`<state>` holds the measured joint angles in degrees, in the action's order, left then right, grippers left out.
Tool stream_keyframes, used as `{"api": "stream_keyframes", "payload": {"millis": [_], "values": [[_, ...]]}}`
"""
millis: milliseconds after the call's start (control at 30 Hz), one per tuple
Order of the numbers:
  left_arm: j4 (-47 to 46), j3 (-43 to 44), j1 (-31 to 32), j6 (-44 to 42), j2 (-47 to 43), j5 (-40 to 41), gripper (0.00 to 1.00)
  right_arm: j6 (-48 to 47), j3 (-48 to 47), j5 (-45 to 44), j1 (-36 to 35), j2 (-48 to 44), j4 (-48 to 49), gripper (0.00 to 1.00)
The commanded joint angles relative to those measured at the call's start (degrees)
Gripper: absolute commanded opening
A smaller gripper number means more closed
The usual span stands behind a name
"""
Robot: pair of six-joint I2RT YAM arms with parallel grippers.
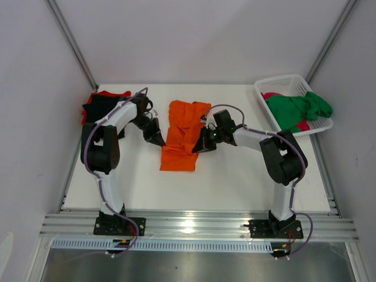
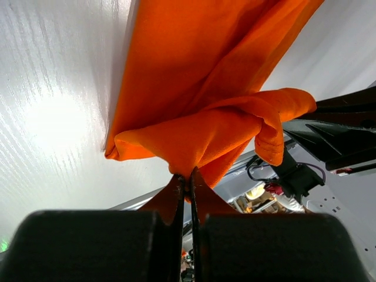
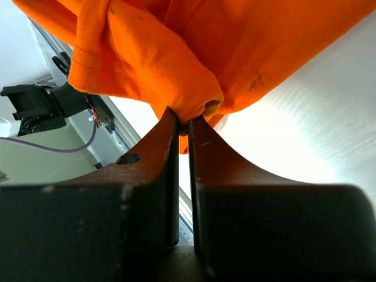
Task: Fold and stack the t-shirts
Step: Fold the folded rectangular tshirt in 1/3 of the way
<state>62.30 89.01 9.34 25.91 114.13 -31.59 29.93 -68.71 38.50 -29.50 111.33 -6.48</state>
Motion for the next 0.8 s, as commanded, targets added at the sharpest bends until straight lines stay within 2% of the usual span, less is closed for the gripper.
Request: {"api": "stream_keyframes", "payload": {"millis": [0,333,767], "values": [[1.15,2.92,-0.91,-1.83,1.01,1.01,0.03,-0.58,-1.34,-0.44,0.67,0.56,-0.03,0.0],[-2.27,4.41,-0.91,-2.8,1.98,-1.8,0.04,0.39,-1.61,-2.29,0.84,0.12,0.94,0.0],[-1.04,9.34,-0.99,-2.62,5.05,-2.6,0.04,0.21,-4.95,-2.64,1.19,1.61,0.33,0.0]]}}
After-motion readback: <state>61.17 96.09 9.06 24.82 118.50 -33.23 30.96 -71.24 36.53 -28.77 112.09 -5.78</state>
